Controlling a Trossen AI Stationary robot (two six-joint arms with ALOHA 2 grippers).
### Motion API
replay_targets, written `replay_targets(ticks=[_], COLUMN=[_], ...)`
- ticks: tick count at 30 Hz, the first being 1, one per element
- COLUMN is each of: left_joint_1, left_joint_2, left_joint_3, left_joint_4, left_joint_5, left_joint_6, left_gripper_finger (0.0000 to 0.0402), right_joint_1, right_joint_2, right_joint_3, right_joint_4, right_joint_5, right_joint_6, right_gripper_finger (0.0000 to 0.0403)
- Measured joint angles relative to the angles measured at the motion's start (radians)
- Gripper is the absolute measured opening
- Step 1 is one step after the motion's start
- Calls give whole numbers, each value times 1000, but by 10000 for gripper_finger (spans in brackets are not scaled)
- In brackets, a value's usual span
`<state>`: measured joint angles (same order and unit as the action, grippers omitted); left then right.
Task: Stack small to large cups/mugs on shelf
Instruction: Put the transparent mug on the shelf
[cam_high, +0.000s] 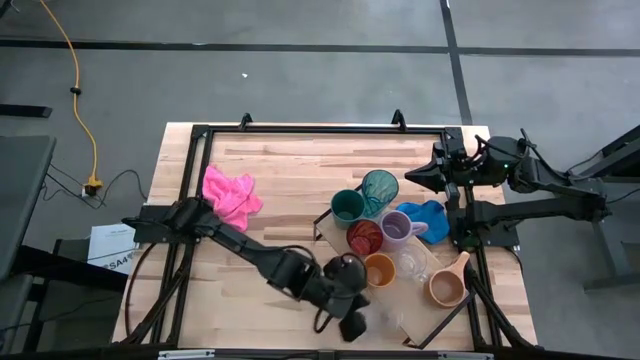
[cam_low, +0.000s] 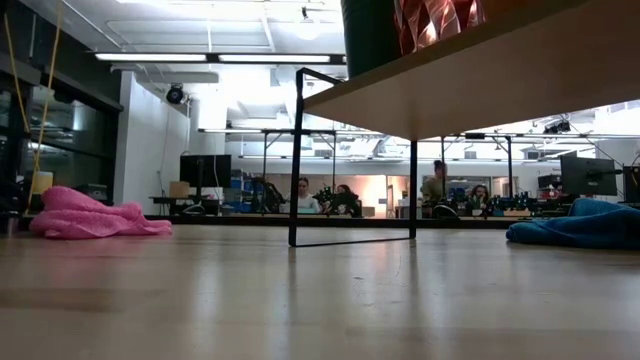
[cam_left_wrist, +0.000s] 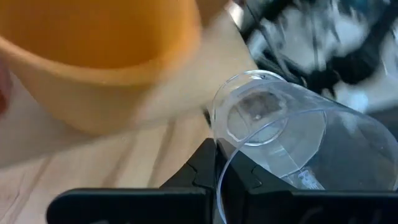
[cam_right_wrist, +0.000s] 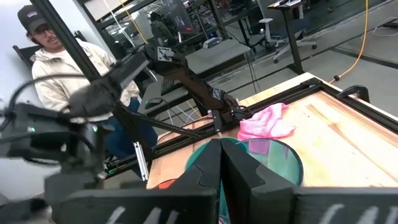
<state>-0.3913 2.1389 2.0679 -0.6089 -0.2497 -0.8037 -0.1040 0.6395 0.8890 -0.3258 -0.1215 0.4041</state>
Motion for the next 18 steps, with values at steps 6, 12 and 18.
replay_targets(ticks=[6,12,18], left_joint_1=[-56,-52,63], left_joint_2=[-166,-348,-515], left_joint_3=[3,1,-39], left_joint_4=[-191,-596,-889], left_joint_5=[-34,-273,-394], left_joint_6=[110,56,-30], left_gripper_finger=[0,0,0], right_joint_1=[0,0,0], right_joint_2=[-6,-7,-6], right_joint_3=[0,0,0], right_joint_4=[-7,-13,-14], right_joint_5=[0,0,2], right_joint_6=[-19,-44,-72], right_gripper_finger=[0,0,0])
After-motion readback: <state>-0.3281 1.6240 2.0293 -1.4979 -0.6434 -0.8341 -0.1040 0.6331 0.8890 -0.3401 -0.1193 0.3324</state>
